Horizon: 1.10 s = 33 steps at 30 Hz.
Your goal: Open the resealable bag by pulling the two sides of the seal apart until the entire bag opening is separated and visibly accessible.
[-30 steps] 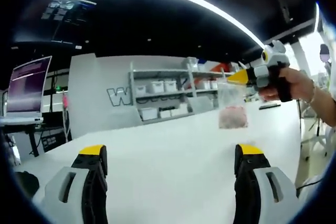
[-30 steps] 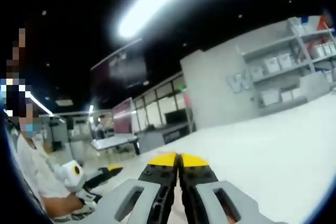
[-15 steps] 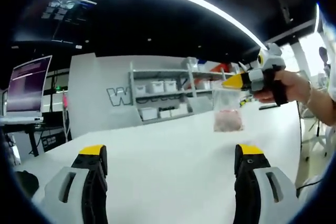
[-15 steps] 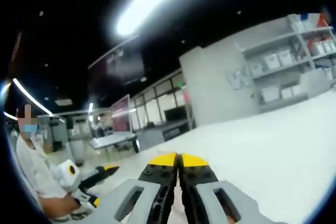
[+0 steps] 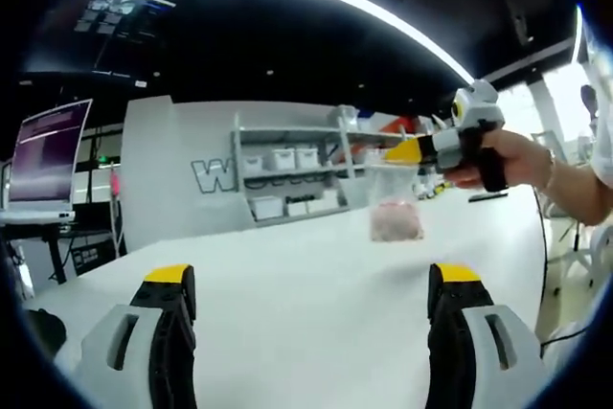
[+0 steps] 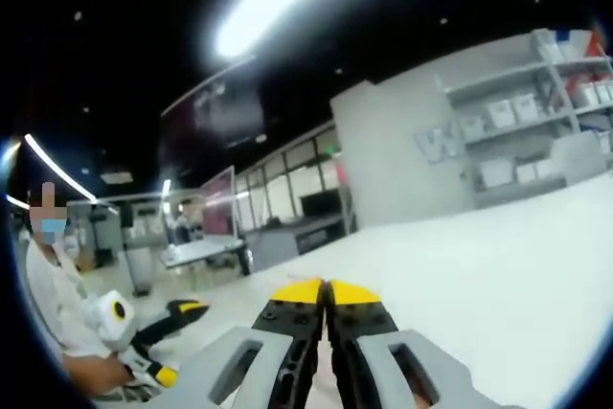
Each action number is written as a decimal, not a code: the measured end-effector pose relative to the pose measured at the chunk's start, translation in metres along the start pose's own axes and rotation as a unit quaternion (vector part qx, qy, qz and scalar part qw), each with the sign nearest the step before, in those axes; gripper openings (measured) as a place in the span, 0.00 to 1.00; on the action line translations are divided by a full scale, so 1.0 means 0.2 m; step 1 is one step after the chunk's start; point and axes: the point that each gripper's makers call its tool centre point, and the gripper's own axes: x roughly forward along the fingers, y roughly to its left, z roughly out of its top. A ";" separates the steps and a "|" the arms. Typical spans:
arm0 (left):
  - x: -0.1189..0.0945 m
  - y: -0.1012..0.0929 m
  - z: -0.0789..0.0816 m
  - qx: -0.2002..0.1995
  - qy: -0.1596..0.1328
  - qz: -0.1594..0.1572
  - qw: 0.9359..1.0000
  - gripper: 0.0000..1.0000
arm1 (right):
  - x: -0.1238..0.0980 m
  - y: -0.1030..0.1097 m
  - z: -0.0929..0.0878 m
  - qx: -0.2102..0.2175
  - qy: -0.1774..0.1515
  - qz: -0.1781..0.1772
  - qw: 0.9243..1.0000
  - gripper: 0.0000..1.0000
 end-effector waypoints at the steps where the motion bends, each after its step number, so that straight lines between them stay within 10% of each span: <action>1: 0.00 0.00 0.00 0.000 0.000 0.000 1.000 1.00 | 0.01 0.00 0.00 0.000 0.001 0.000 1.000 0.00; 33: 0.00 0.00 0.03 -0.026 -0.022 -0.003 0.999 0.99 | 0.22 -0.22 -0.01 0.012 0.023 -0.026 0.999 0.00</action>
